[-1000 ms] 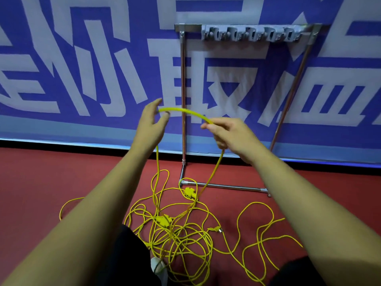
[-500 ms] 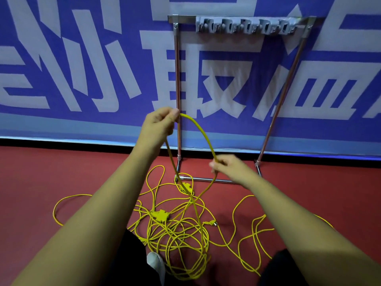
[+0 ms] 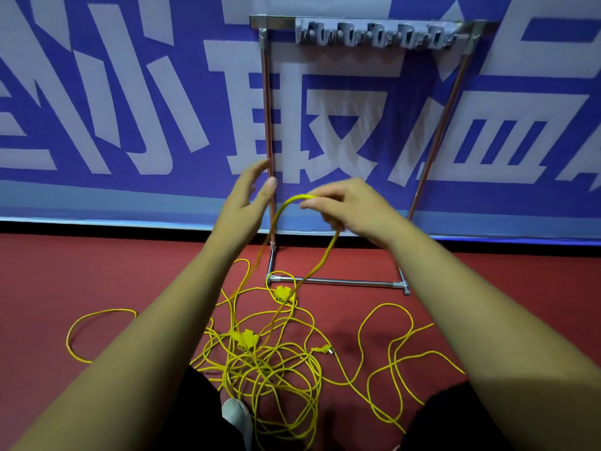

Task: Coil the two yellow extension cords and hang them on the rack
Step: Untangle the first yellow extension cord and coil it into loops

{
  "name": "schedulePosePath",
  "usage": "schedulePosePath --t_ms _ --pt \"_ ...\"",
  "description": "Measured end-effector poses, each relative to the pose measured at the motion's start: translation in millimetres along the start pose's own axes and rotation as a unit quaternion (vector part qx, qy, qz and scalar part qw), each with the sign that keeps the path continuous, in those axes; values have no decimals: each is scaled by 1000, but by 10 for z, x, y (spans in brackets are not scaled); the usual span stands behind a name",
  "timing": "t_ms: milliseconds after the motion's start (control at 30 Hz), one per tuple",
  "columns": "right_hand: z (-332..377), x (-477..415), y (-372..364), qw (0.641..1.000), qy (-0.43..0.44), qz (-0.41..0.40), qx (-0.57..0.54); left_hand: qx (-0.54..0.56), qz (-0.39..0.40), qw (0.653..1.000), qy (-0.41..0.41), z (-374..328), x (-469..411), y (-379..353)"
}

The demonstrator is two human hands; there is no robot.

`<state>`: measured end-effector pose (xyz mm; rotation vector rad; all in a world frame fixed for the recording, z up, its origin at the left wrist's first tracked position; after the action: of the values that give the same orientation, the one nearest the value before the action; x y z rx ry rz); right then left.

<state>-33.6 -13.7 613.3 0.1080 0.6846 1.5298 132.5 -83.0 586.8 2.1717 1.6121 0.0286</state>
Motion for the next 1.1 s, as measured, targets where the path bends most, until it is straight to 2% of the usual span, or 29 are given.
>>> schedulePosePath --t_ms 67,133,233,333,433,500,567,633,733,800,867,967,1033,1100 --pt "265 -74 -17 999 23 38 21 27 111 993 11 -162 1 -204" --pt "273 -85 49 1000 22 16 10 44 182 981 40 -184 17 -327" --pt "-120 53 80 1000 -6 17 22 101 155 983 5 -201 7 -300" --pt "-928 428 -175 992 -64 97 58 196 85 977 -5 -228 -74 -123" --pt "-1725 898 -395 973 -152 148 87 226 47 973 8 -213 -103 -3" --pt "-1975 1084 -473 964 -191 173 73 239 33 970 26 -127 -100 15" --pt "-2048 1105 -435 969 -208 128 40 246 19 967 56 0 -105 17" --pt "-1999 1020 -292 978 -206 19 -9 232 -2 968 93 179 -125 36" --pt "-1645 764 -27 973 -181 -93 -108 111 -69 977 171 496 -155 135" --pt "-1280 542 135 969 -144 -121 -163 26 -104 975 194 638 -142 188" --pt "-870 327 232 976 -93 -115 -162 9 -105 984 141 545 -112 155" --pt "-337 126 156 990 -54 -49 -117 18 -30 999 38 140 -23 -80" --pt "-80 58 84 996 -30 -16 -88 34 88 995 35 -29 23 -312" --pt "7 29 81 997 -16 -27 -77 42 173 983 52 -74 67 -447"
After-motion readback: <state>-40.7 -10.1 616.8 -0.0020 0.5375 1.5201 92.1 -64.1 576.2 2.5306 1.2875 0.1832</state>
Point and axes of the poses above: each hand's wrist, its own x-axis away from the middle knuckle, its own y-axis out of the back of the hand, z = x × y, the point moved 6 cm from there along -x, towards the middle knuckle, and after that the axes turned 10 degrees about y, right-handed, at the moved point
